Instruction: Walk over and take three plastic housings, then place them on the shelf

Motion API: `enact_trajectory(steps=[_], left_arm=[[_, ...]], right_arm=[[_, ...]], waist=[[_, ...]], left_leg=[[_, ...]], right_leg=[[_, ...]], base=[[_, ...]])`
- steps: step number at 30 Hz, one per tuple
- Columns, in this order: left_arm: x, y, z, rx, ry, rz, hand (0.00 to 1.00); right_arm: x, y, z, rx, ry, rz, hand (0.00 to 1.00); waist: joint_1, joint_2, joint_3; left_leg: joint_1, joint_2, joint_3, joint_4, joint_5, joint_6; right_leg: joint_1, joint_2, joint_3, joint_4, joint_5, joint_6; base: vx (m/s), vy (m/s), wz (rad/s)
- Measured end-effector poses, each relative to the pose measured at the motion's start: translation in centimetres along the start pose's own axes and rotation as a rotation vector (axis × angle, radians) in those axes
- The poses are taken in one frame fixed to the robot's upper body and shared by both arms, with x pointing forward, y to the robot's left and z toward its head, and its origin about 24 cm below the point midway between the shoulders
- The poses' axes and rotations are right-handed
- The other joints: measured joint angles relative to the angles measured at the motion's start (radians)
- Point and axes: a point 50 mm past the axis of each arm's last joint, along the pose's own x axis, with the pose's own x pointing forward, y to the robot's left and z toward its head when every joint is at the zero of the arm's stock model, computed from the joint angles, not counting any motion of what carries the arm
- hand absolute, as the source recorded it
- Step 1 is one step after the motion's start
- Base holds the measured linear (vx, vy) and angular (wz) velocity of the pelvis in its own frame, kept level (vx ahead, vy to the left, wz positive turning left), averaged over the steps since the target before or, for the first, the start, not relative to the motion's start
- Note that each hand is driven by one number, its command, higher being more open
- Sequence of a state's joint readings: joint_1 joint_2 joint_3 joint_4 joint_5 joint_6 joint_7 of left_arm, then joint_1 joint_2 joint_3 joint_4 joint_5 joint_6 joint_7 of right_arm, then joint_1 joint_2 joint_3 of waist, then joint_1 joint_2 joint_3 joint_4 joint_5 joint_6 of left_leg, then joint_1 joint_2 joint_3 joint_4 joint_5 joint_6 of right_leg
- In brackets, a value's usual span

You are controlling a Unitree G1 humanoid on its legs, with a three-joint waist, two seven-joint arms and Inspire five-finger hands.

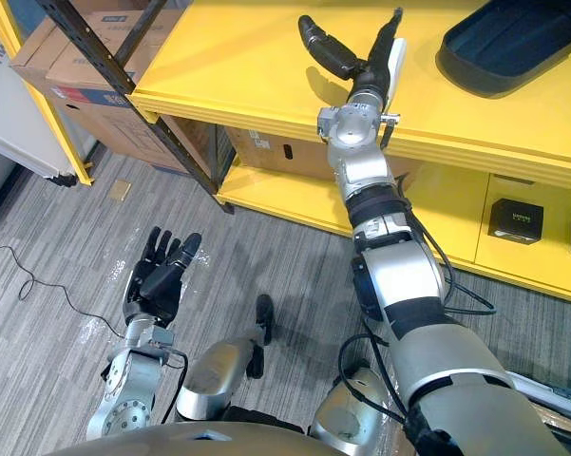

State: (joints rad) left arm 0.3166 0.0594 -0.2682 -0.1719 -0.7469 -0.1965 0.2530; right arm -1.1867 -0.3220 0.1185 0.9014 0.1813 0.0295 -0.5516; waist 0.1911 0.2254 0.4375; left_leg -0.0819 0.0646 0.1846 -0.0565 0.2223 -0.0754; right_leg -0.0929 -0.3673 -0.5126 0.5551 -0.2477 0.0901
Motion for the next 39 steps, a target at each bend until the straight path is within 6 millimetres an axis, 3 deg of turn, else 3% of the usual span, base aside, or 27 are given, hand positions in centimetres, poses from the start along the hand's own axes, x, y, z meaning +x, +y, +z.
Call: enact_trajectory(steps=[5, 15, 25, 39], left_arm=[[0.3, -0.2, -1.2, -0.023, 0.054, -0.004, 1.00], [0.4, -0.1, -1.4, 0.013, 0.065, -0.029, 1.00], [0.3, 0.2, -1.8, 0.017, 0.086, -0.027, 1.00], [0.3, 0.1, -2.0, 0.023, 0.094, -0.055, 1.00]], right_arm=[[0.4, -0.7, 0.3, -0.008, -0.012, -0.040, 1.00], [1.7, -3.0, 0.6, -0.042, -0.012, -0.156, 1.00], [1.7, -3.2, 0.9, 0.007, -0.038, -0.174, 1.00], [1.4, -3.9, 0.2, 0.046, -0.055, -0.186, 1.00]], waist=[[0.010, 0.000, 0.000], [0.023, -0.001, 0.001], [0.024, -0.003, 0.003], [-0.009, -0.004, 0.003]], left_leg=[[-0.004, 0.003, 0.005, 0.002, 0.009, 0.012], [-0.013, 0.004, 0.005, 0.003, 0.010, 0.013], [-0.012, 0.017, 0.029, 0.003, 0.010, 0.013], [0.024, 0.025, 0.064, -0.019, 0.008, 0.011]], right_leg=[[-0.005, 0.003, 0.006, 0.001, -0.001, -0.001], [-0.010, 0.004, 0.004, 0.002, -0.002, -0.001], [-0.022, 0.017, 0.022, 0.000, -0.001, -0.002], [-0.020, 0.032, 0.056, -0.019, 0.005, 0.001]], base=[[0.05, -0.049, -0.04], [0.00, 0.000, 0.00], [0.01, -0.013, -0.04], [0.02, -0.010, -0.09]])
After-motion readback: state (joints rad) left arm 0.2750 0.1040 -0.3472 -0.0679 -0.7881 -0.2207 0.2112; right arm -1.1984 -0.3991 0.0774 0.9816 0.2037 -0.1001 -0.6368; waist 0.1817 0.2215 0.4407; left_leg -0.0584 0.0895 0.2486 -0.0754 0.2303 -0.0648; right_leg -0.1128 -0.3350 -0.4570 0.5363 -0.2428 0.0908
